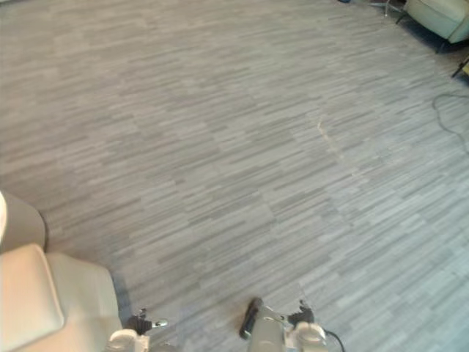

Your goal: Pick up cushions and gather them together orderly.

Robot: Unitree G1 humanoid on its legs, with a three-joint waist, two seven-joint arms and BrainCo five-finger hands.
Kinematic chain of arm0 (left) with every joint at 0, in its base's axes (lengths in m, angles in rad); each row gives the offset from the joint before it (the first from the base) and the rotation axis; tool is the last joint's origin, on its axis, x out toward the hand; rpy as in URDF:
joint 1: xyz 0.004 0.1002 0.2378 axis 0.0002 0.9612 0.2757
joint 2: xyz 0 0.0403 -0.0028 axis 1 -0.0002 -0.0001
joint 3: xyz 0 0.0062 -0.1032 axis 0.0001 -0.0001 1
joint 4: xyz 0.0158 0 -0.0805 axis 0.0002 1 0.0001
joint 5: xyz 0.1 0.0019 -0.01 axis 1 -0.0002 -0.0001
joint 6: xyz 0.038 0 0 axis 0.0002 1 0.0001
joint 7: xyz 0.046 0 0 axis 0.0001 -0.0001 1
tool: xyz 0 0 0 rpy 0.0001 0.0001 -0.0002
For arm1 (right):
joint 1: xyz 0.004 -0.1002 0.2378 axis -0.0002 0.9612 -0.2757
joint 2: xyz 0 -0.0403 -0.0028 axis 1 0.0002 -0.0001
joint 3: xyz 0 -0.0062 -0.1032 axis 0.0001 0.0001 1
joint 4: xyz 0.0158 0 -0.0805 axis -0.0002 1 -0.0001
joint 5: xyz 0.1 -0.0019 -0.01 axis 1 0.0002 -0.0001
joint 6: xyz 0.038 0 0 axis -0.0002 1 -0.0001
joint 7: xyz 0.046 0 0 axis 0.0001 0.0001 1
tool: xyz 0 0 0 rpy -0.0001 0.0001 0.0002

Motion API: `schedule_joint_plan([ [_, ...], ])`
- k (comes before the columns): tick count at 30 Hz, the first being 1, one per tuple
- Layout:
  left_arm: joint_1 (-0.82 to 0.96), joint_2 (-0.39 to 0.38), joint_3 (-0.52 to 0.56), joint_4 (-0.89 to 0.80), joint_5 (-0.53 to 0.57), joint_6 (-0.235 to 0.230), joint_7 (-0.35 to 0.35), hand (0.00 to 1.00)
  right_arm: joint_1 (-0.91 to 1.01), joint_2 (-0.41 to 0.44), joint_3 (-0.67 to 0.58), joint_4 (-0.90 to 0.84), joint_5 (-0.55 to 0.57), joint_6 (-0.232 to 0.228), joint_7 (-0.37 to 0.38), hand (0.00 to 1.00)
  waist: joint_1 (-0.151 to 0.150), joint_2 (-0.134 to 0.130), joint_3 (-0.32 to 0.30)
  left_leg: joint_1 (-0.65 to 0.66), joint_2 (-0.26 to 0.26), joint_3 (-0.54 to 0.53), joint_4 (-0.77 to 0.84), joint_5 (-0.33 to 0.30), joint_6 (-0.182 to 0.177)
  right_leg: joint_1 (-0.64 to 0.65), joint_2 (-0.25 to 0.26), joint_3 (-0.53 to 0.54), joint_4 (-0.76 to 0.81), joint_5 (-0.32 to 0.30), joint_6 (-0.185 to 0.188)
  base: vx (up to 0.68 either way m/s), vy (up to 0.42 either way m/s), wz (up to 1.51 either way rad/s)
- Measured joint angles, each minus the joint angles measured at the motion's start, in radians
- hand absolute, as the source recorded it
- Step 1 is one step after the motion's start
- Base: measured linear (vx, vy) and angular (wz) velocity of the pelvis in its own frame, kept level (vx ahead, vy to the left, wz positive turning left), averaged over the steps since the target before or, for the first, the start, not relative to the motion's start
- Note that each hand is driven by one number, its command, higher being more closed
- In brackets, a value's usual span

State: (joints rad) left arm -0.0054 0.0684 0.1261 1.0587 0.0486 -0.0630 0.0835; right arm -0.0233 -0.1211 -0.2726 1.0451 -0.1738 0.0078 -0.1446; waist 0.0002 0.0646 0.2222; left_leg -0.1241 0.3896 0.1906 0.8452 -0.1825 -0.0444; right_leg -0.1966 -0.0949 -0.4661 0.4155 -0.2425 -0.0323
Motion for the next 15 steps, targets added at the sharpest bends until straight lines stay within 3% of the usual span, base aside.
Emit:
schedule_joint_plan([
  [2,-0.001,-0.001,0.005,-0.031,-0.005,-0.001,0.000,0.00,0.002,0.010,0.001,0.016,0.022,0.002,-0.013,0.00,0.010,-0.009,0.012,-0.074,-0.063,-0.095,0.150,-0.074,-0.067,0.103,0.054,0.053,-0.053,-0.023,-0.033,0.39,-0.294,-0.92],
  [4,0.000,-0.008,0.000,-0.057,-0.006,-0.011,0.000,0.00,-0.005,0.024,-0.001,0.022,0.030,0.000,-0.015,0.00,0.026,-0.029,0.022,-0.134,-0.148,-0.087,0.092,-0.107,-0.054,0.190,0.084,0.130,-0.128,-0.023,-0.034,0.46,-0.275,-1.16],
  [7,-0.006,-0.029,0.000,-0.084,-0.010,-0.018,-0.001,0.00,-0.012,0.041,-0.032,0.010,0.060,0.000,-0.023,0.00,0.043,-0.030,0.023,-0.218,-0.265,-0.125,-0.146,-0.109,-0.049,0.253,0.109,0.226,-0.196,-0.023,-0.034,0.38,-0.066,-1.04],
  [8,-0.008,-0.034,0.000,-0.087,-0.011,-0.019,-0.001,0.00,-0.012,0.046,-0.041,0.010,0.064,0.000,-0.026,0.00,0.047,-0.033,0.024,-0.226,-0.307,-0.163,-0.269,-0.090,-0.057,0.274,0.111,0.257,-0.221,-0.023,-0.033,0.45,0.047,-1.02],
  [9,-0.014,-0.038,-0.001,-0.086,-0.011,-0.019,-0.001,0.00,-0.011,0.052,-0.041,0.011,0.066,0.000,-0.028,0.00,0.056,-0.035,0.025,-0.226,-0.351,-0.206,-0.447,-0.026,-0.055,0.312,0.113,0.304,-0.260,-0.027,-0.025,0.56,0.089,-1.31],
  [10,-0.014,-0.037,0.000,-0.087,-0.010,-0.019,-0.001,0.00,-0.008,0.062,-0.042,0.010,0.067,0.000,-0.030,0.00,0.062,-0.046,0.026,-0.220,-0.368,-0.214,-0.511,0.088,-0.037,0.348,0.110,0.352,-0.284,-0.037,-0.008,0.47,0.086,-1.15],
  [11,-0.012,-0.036,0.000,-0.086,-0.010,-0.019,-0.001,0.00,-0.005,0.067,-0.041,0.009,0.067,0.000,-0.030,0.00,0.064,-0.049,0.020,-0.212,-0.370,-0.212,-0.518,0.127,-0.036,0.354,0.108,0.368,-0.288,-0.042,0.001,0.52,0.098,-0.90],
  [12,-0.015,-0.022,-0.006,-0.085,-0.009,-0.017,-0.001,0.00,0.003,0.094,-0.042,-0.005,0.067,-0.001,-0.030,0.00,0.054,-0.076,0.002,-0.199,-0.389,-0.189,-0.496,0.117,0.007,0.360,0.080,0.402,-0.291,-0.053,0.020,0.53,0.089,-0.52],
  [15,-0.019,-0.011,-0.009,-0.084,-0.004,-0.015,-0.001,0.00,0.026,0.119,-0.066,-0.019,0.067,-0.003,-0.029,0.00,0.061,-0.100,0.001,-0.163,-0.368,-0.121,-0.423,0.011,0.030,0.308,0.065,0.452,-0.103,-0.066,0.048,0.54,0.121,-0.71],
])
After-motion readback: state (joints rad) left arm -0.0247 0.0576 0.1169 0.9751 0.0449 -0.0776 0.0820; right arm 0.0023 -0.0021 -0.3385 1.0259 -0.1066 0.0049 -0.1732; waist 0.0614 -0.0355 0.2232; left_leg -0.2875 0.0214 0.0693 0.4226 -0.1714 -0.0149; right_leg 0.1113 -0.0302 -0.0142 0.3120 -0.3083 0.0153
